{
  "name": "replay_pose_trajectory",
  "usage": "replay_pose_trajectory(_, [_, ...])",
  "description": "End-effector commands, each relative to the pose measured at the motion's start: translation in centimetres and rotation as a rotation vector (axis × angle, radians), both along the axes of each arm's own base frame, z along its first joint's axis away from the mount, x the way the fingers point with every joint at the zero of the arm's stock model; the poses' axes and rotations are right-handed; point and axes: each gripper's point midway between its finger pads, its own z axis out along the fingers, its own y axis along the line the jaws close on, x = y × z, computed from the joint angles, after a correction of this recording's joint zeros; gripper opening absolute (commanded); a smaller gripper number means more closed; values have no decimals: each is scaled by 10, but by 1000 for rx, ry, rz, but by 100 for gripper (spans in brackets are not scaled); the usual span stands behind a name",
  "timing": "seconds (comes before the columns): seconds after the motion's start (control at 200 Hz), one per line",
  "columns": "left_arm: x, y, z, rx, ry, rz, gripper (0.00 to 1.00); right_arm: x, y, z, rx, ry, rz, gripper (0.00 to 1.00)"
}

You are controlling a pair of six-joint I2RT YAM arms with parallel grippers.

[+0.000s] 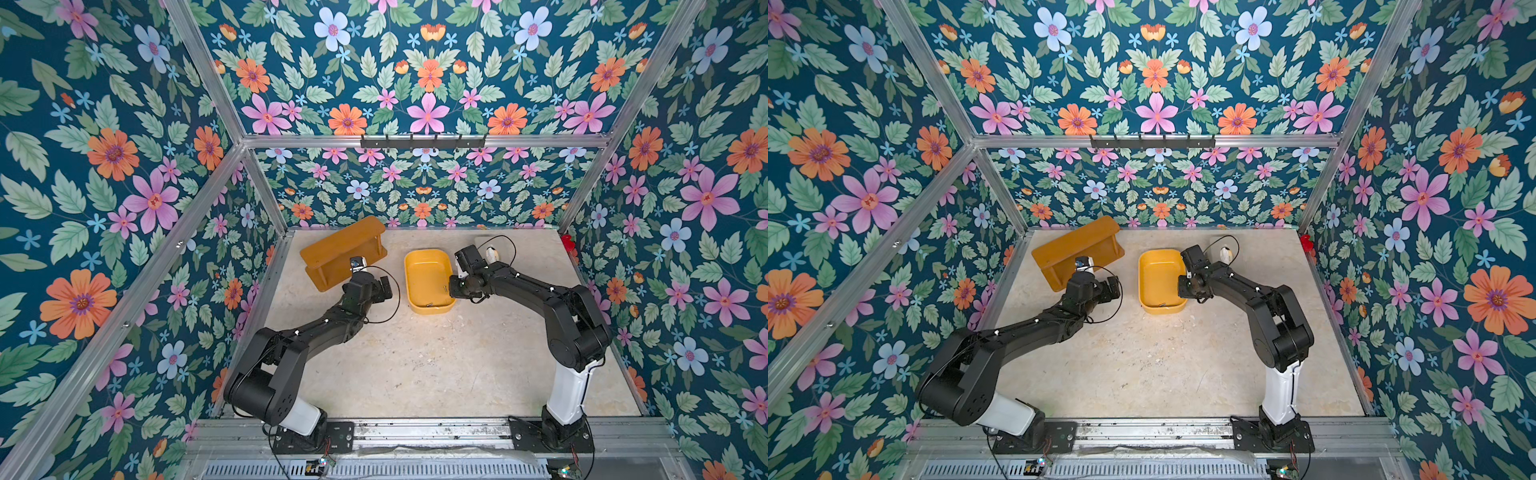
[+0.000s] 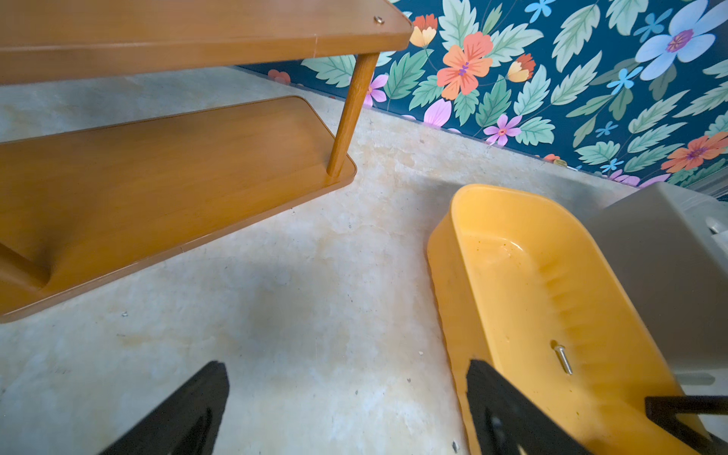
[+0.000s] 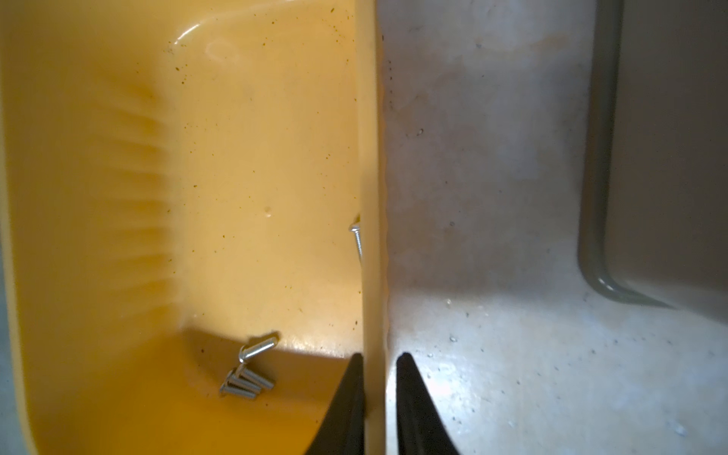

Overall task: Take out the screws from the storage box
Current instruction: Pick up the storage box at the center of the board, then place the storage box at the center of the board.

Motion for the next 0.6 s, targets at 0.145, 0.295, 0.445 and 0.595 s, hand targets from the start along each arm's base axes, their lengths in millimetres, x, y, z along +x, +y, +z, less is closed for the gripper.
replay_pose_trajectory(0.145, [2,1,11,35,1,1,99,-17,-6,26,12,64,-51,0])
replay_pose_trajectory(0.295, [1,4,17,136,55,47,99,-50,-3,61,56,212,-31,0])
replay_pose_trajectory(0.445, [-4,-1,29,111,51,23,99,-80,-6,85,123,283,-17,0])
replay_pose_trajectory(0.595, [-15,-5,33,82,76,-9,99,-116,-14,93,151,334,-4,0])
